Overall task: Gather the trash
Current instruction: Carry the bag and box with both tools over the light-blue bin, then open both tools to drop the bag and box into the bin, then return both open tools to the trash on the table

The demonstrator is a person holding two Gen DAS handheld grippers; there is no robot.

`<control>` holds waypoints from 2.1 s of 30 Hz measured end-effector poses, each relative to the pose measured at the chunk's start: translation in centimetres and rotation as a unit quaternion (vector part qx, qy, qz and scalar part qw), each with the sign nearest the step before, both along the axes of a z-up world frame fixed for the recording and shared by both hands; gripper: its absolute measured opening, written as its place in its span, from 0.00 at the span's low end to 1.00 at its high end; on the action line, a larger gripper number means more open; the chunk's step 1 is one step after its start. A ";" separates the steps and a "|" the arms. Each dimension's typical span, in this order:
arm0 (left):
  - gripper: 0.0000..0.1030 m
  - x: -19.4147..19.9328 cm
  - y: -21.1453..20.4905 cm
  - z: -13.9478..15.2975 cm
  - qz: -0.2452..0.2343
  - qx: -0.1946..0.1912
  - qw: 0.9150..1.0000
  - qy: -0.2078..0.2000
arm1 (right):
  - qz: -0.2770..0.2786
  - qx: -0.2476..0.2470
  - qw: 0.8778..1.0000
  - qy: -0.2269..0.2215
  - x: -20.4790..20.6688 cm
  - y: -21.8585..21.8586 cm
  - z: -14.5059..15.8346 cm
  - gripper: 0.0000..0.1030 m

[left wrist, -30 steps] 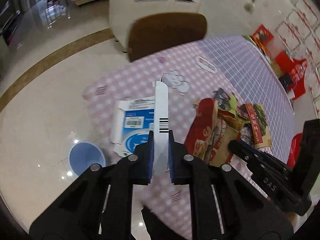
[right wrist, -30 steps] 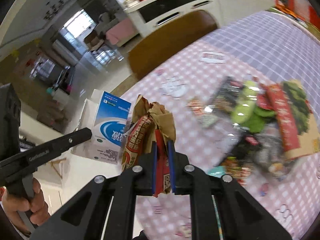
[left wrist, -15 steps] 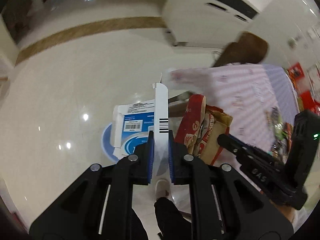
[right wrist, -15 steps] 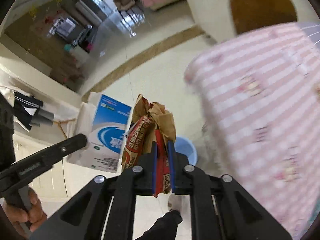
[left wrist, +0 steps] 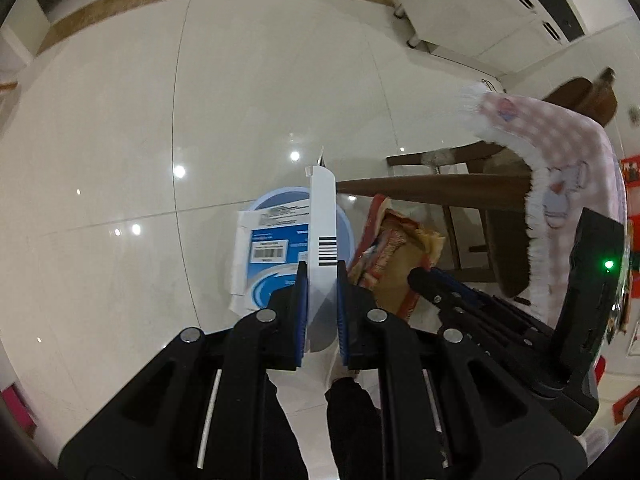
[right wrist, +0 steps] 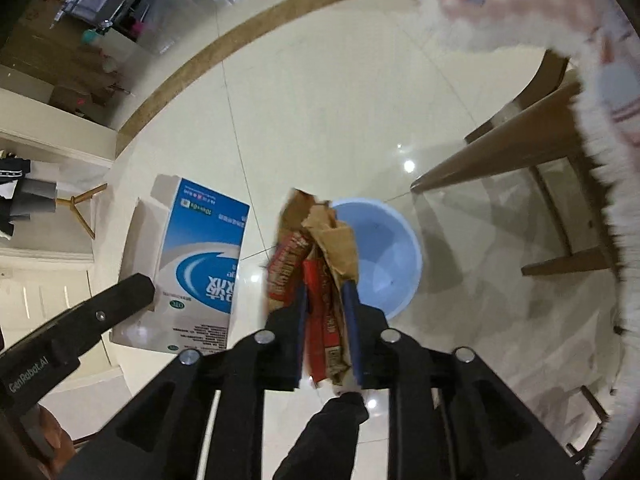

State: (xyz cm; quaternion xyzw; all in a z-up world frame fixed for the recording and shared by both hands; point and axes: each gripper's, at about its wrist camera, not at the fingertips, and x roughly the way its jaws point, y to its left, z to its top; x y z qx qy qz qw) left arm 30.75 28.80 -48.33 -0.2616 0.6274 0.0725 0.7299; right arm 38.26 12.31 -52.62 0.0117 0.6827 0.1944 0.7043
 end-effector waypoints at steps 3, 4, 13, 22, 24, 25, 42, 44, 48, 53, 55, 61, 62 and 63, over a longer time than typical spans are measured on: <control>0.12 0.1 0.3 -1.3 0.000 -0.007 1.000 0.009 | 0.005 -0.011 1.000 0.002 0.0 0.3 -0.6 0.22; 0.12 0.2 0.4 -1.7 0.000 -0.010 1.000 0.012 | 0.004 -0.012 1.000 0.002 0.1 0.3 -0.6 0.24; 0.12 1.5 -0.4 -2.6 -0.018 -0.039 0.999 0.017 | -0.008 -0.014 1.000 -0.009 -0.2 -0.1 0.9 0.34; 0.13 3.1 -2.3 -2.3 -0.044 -0.058 0.997 0.021 | -0.030 -0.012 0.999 -0.019 0.4 -2.5 2.7 0.43; 0.13 3.3 -2.5 -2.1 -0.045 -0.055 0.997 0.019 | -0.035 -0.012 0.999 -0.021 0.5 -3.2 2.8 0.43; 0.13 3.4 -2.6 -2.1 -0.044 -0.056 0.997 0.022 | -0.038 -0.013 0.999 -0.023 0.6 -3.6 2.9 0.43; 0.49 3.5 -9.3 6.8 -0.071 -0.013 0.997 -0.030 | -0.095 0.036 0.992 -0.070 0.8 -12.4 10.2 0.43; 0.50 3.6 -11.5 9.0 -0.088 -0.002 0.995 -0.050 | -0.114 0.048 0.988 -0.088 0.7 -15.3 12.5 0.43; 0.52 4.0 -16.9 13.0 -0.120 0.007 0.989 -0.085 | -0.148 0.060 0.979 -0.124 -0.3 -21.9 16.7 0.43; 0.56 4.4 -26.2 16.7 -0.177 -0.003 0.978 -0.114 | -0.194 0.040 0.966 -0.165 -2.6 -32.1 20.6 0.45; 0.58 4.4 -30.9 17.6 -0.211 -0.012 0.970 -0.118 | -0.217 0.029 0.960 -0.172 -3.8 -36.3 21.3 0.46; 0.58 3.7 -43.0 17.4 -0.295 -0.020 0.950 -0.103 | -0.283 -0.004 0.943 -0.173 -6.8 -47.0 21.9 0.48; 0.58 3.7 -44.4 17.3 -0.301 -0.021 0.948 -0.098 | -0.292 -0.012 0.941 -0.169 -7.3 -48.8 21.6 0.48; 0.58 3.6 -46.1 17.1 -0.309 -0.022 0.946 -0.093 | -0.300 -0.016 0.939 -0.166 -8.0 -49.9 21.2 0.48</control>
